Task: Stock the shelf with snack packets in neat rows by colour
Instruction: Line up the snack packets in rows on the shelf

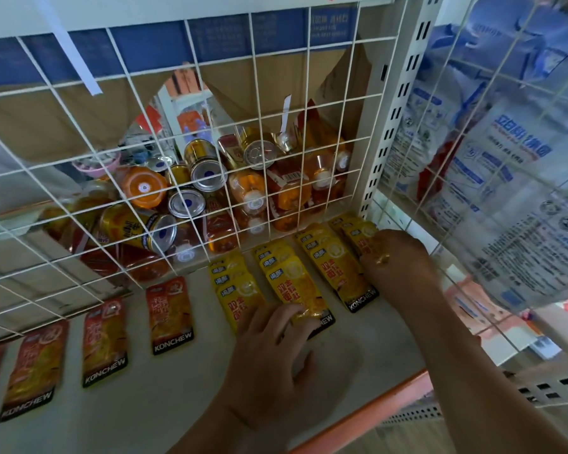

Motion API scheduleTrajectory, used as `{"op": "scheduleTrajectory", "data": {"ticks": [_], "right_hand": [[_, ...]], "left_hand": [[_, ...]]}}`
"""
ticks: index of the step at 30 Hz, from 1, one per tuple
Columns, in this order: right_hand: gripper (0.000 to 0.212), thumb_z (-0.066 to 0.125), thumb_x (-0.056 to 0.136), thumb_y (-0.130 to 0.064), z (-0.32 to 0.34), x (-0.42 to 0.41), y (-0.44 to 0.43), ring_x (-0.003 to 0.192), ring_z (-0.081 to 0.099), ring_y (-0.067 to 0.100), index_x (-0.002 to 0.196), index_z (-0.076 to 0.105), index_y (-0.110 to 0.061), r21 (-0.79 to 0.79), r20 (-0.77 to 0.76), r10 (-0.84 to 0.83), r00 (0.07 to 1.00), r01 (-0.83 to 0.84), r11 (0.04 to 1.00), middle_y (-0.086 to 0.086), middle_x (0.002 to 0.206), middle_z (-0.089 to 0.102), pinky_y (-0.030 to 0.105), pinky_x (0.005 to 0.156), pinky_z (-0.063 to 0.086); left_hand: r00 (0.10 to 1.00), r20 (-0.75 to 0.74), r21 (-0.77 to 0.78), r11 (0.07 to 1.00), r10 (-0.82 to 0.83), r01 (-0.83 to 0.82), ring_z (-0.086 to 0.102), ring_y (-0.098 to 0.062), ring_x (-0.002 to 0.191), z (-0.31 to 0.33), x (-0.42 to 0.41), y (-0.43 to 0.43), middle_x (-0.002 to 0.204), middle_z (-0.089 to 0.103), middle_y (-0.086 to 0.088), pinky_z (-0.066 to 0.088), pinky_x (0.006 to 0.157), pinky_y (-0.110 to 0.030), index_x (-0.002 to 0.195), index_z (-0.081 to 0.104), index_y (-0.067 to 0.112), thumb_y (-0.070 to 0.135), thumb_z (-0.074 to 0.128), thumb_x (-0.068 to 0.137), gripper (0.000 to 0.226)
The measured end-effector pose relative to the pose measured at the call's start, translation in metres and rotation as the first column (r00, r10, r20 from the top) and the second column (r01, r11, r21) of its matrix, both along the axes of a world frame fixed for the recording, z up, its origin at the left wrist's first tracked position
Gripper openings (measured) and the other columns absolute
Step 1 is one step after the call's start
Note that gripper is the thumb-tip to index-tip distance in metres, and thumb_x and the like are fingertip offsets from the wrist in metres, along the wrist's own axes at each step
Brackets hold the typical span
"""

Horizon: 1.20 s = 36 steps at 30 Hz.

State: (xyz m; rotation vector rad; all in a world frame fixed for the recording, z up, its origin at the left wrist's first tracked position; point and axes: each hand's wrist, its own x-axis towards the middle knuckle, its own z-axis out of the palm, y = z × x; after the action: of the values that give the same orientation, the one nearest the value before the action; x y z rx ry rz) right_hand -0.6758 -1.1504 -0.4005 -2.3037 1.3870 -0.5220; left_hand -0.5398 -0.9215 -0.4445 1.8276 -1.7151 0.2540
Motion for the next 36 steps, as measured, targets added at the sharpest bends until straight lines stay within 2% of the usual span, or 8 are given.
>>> {"op": "scheduleTrajectory", "data": {"ticks": [3, 8, 13, 20, 25, 29, 33, 36], "right_hand": [[0.043, 0.072, 0.085, -0.034, 0.007, 0.0, 0.014, 0.107, 0.058, 0.028, 0.122, 0.065, -0.015, -0.029, 0.018, 0.008, 1.0, -0.008, 1.0, 0.007, 0.116, 0.063, 0.034, 0.083, 0.044], [0.039, 0.069, 0.09, -0.034, 0.019, 0.004, 0.041, 0.111, 0.055, 0.026, 0.123, 0.065, -0.014, -0.073, 0.046, 0.059, 0.997, -0.056, 0.996, 0.006, 0.121, 0.063, 0.029, 0.08, 0.036], [0.041, 0.071, 0.088, -0.031, 0.04, 0.021, 0.075, 0.112, 0.057, 0.031, 0.123, 0.065, -0.012, -0.128, 0.027, 0.129, 0.991, -0.124, 0.984, 0.009, 0.122, 0.063, 0.037, 0.086, 0.045], [0.04, 0.075, 0.086, -0.027, 0.082, 0.057, 0.162, 0.111, 0.057, 0.032, 0.122, 0.067, -0.012, -0.277, 0.125, 0.272, 0.954, -0.229, 0.933, 0.011, 0.118, 0.065, 0.038, 0.091, 0.044], [0.034, 0.076, 0.087, -0.026, 0.13, 0.085, 0.253, 0.11, 0.058, 0.03, 0.115, 0.069, -0.009, -0.392, 0.202, 0.425, 0.883, -0.325, 0.861, 0.01, 0.114, 0.067, 0.043, 0.098, 0.043], [0.03, 0.069, 0.09, -0.031, 0.178, 0.107, 0.34, 0.107, 0.057, 0.026, 0.114, 0.068, -0.013, -0.463, 0.242, 0.545, 0.802, -0.398, 0.792, 0.004, 0.11, 0.065, 0.032, 0.091, 0.036], [0.029, 0.067, 0.091, -0.028, 0.224, 0.131, 0.443, 0.116, 0.054, 0.024, 0.118, 0.067, -0.016, -0.529, 0.28, 0.68, 0.677, -0.482, 0.698, 0.004, 0.121, 0.064, 0.035, 0.1, 0.037], [0.031, 0.07, 0.09, -0.029, 0.255, 0.155, 0.515, 0.112, 0.054, 0.02, 0.119, 0.066, -0.02, -0.542, 0.273, 0.755, 0.596, -0.553, 0.633, 0.0, 0.118, 0.062, 0.028, 0.095, 0.034]], "left_hand": [[1.0, 0.0, 0.016, 1.0, 0.002, -0.002, 0.06, -0.028, 0.115, 0.003, 0.0, 0.001, 0.127, 0.063, -0.004, 0.042, 0.098, -0.046, 0.122, 0.071, 0.022, 0.036, 0.065, 0.087, 0.038], [0.999, -0.034, 0.034, 0.999, 0.039, -0.038, 0.057, -0.028, 0.123, 0.011, 0.001, 0.011, 0.134, 0.059, -0.002, 0.039, 0.103, -0.047, 0.13, 0.065, 0.024, 0.04, 0.065, 0.085, 0.047], [0.993, -0.053, 0.028, 0.994, 0.107, -0.106, 0.054, -0.03, 0.128, 0.026, 0.014, 0.044, 0.137, 0.058, -0.003, 0.042, 0.101, -0.051, 0.137, 0.059, 0.025, 0.043, 0.065, 0.086, 0.054], [0.96, -0.06, -0.012, 0.961, 0.274, -0.275, 0.046, -0.026, 0.13, 0.085, 0.049, 0.122, 0.137, 0.055, 0.0, 0.037, 0.108, -0.046, 0.141, 0.054, 0.027, 0.049, 0.057, 0.088, 0.058], [0.931, 0.013, -0.105, 0.927, 0.364, -0.361, 0.05, -0.032, 0.131, 0.142, 0.073, 0.212, 0.138, 0.057, -0.006, 0.042, 0.105, -0.052, 0.139, 0.058, 0.02, 0.046, 0.059, 0.091, 0.055], [0.896, 0.053, -0.214, 0.882, 0.44, -0.42, 0.047, -0.028, 0.134, 0.198, 0.078, 0.303, 0.142, 0.056, -0.004, 0.038, 0.112, -0.049, 0.142, 0.059, 0.016, 0.046, 0.055, 0.094, 0.057], [0.845, 0.06, -0.275, 0.823, 0.531, -0.497, 0.045, -0.026, 0.139, 0.252, 0.077, 0.402, 0.144, 0.053, 0.002, 0.035, 0.114, -0.048, 0.147, 0.054, 0.023, 0.044, 0.055, 0.088, 0.062], [0.785, 0.082, -0.359, 0.753, 0.614, -0.552, 0.048, -0.022, 0.133, 0.285, 0.079, 0.477, 0.14, 0.057, 0.001, 0.034, 0.116, -0.039, 0.141, 0.057, 0.023, 0.041, 0.058, 0.085, 0.059]]}}
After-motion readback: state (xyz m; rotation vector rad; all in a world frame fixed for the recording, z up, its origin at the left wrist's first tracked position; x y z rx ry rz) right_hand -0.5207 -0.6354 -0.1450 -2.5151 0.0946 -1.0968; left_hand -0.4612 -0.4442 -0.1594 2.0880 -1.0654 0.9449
